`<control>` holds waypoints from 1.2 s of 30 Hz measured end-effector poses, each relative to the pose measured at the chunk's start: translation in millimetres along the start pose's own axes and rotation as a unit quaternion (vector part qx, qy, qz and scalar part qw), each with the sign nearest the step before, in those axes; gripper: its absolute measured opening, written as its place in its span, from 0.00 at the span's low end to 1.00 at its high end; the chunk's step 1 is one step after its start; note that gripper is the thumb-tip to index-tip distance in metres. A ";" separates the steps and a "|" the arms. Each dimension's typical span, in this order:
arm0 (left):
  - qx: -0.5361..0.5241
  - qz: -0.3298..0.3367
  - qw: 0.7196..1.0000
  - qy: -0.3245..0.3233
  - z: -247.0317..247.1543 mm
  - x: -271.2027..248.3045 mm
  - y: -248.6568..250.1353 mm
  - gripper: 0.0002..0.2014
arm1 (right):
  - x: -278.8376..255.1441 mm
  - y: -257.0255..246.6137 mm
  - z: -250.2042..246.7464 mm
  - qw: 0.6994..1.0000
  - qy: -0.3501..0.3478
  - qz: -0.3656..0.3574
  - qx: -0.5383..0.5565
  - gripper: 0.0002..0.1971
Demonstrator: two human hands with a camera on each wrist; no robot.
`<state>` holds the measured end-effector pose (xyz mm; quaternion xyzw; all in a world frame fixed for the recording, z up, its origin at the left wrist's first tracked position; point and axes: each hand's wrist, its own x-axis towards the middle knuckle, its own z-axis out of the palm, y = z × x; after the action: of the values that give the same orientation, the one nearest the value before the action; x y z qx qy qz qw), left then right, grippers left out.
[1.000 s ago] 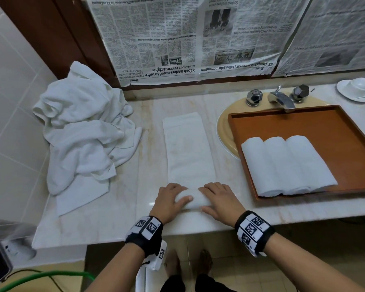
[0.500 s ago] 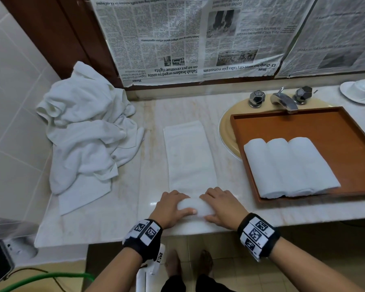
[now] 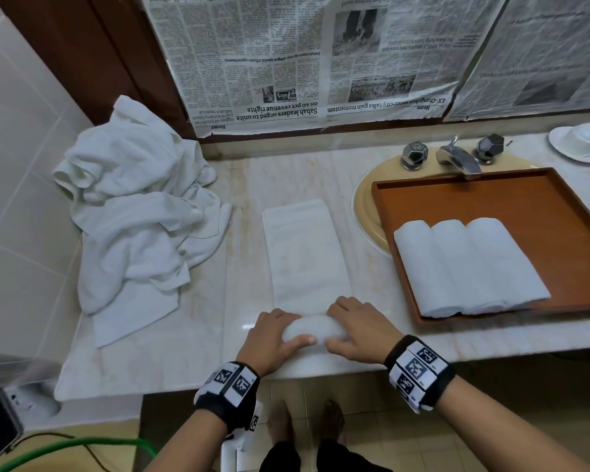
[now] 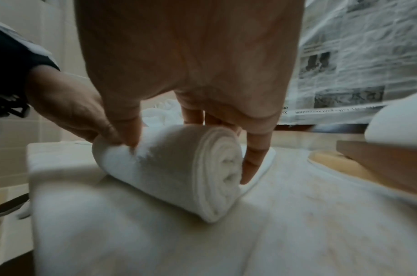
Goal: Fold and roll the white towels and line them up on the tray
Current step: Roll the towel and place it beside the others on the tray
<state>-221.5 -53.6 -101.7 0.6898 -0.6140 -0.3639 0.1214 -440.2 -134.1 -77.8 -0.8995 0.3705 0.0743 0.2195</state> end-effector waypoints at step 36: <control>-0.038 0.033 0.999 -0.010 -10.1 21.5 -2.9 0.34 | 0.9 -6.6 8.4 1.000 -0.001 0.008 -0.026 0.33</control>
<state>-213.2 -76.0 -103.9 0.6606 -0.6235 -0.3892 0.1532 -434.7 -126.7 -83.3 -0.9018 0.3757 0.0863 0.1955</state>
